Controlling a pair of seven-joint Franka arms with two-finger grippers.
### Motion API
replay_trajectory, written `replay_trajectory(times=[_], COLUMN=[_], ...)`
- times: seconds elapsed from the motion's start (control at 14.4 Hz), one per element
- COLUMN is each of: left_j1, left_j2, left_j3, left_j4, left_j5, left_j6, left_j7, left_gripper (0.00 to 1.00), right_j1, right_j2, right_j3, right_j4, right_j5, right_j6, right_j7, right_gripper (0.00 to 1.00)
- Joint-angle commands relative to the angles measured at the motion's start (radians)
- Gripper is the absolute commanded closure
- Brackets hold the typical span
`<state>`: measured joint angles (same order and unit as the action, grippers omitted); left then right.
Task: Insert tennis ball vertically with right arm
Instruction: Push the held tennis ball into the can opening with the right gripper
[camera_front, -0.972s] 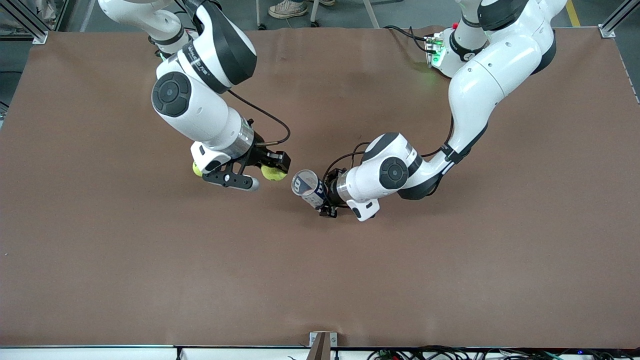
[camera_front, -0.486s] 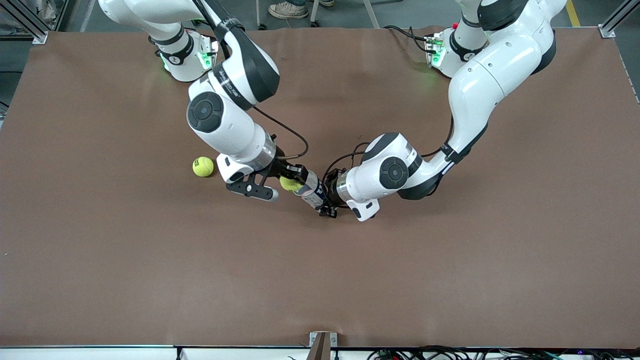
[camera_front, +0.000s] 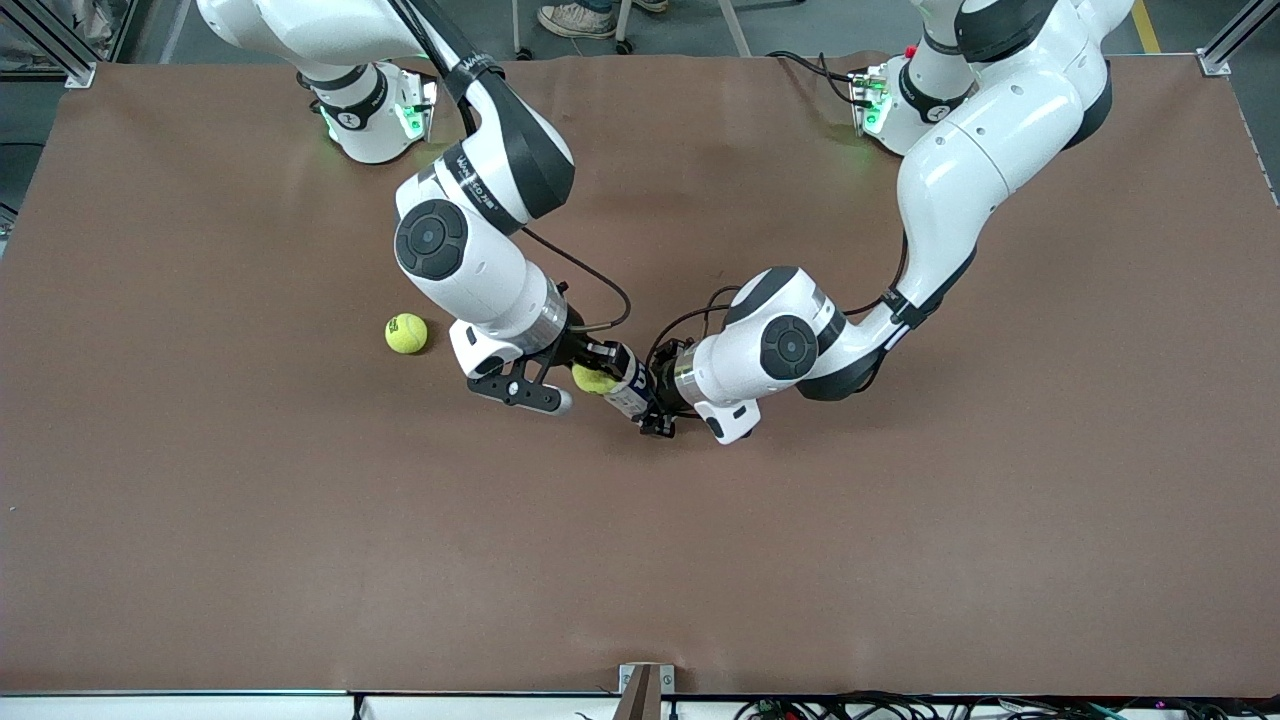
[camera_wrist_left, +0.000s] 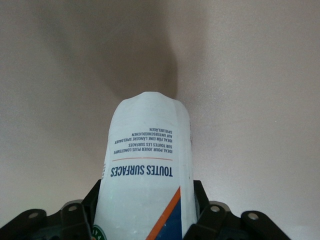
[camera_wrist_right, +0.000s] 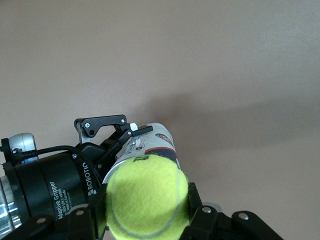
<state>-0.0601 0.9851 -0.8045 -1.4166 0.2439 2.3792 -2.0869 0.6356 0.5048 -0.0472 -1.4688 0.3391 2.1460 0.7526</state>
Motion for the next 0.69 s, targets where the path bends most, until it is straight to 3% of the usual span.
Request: replay_trajectory(times=[0.0, 0.14, 0.62], left_j1=[-0.009, -0.009, -0.009], left_j2=[0.006, 0.006, 0.006], left_j3=[-0.001, -0.001, -0.001], left_j4=[0.019, 0.019, 0.019], left_j5=[-0.02, -0.02, -0.021], left_j6=[0.008, 0.008, 0.008], left_j7=[0.019, 0.021, 0.021], left_gripper=[0.28, 0.28, 0.28], right_j1=[0.012, 0.016, 0.018], right_j2=[0.017, 0.015, 0.008], right_j3=[-0.007, -0.008, -0.011], right_j4=[0.024, 0.028, 0.048], right_j5=[0.017, 0.009, 0.003], right_j6=[0.009, 0.009, -0.003], right_j7=[0.011, 0.008, -0.001], right_gripper=[0.65, 0.0, 0.0])
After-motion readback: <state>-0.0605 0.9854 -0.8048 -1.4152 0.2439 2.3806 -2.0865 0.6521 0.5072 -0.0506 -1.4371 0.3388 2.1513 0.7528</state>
